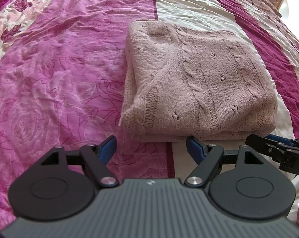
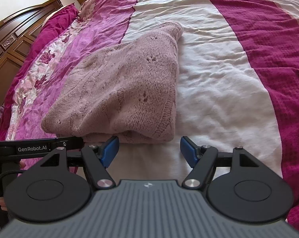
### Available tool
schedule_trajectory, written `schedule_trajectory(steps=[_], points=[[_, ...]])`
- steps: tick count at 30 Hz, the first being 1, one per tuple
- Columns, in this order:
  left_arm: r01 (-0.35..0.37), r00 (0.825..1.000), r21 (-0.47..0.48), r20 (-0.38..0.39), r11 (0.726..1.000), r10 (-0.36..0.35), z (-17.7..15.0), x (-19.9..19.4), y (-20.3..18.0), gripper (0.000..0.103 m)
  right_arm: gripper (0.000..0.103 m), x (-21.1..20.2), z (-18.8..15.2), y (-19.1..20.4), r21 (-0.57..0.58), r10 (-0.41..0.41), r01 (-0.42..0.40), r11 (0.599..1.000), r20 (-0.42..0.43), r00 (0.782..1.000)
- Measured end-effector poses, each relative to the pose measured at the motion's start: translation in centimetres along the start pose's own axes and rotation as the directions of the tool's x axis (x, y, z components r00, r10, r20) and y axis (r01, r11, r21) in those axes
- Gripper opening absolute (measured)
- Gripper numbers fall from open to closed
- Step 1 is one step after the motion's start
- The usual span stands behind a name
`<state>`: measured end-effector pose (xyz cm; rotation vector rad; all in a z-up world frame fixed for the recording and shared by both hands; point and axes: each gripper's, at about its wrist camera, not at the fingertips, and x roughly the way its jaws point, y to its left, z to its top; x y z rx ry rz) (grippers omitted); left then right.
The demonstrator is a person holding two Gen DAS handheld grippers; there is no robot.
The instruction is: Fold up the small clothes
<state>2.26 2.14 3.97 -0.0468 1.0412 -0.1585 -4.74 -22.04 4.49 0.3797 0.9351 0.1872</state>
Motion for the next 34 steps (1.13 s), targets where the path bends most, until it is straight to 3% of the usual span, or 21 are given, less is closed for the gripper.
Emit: schedule_trajectory(steps=[34], points=[[-0.004,1.000,-0.008,-0.014,1.000,0.004,-0.19,0.35,0.62,0.079,0.075,0.04,0.06,-0.05,0.002,0.001,-0.001,1.000,-0.001,1.000]])
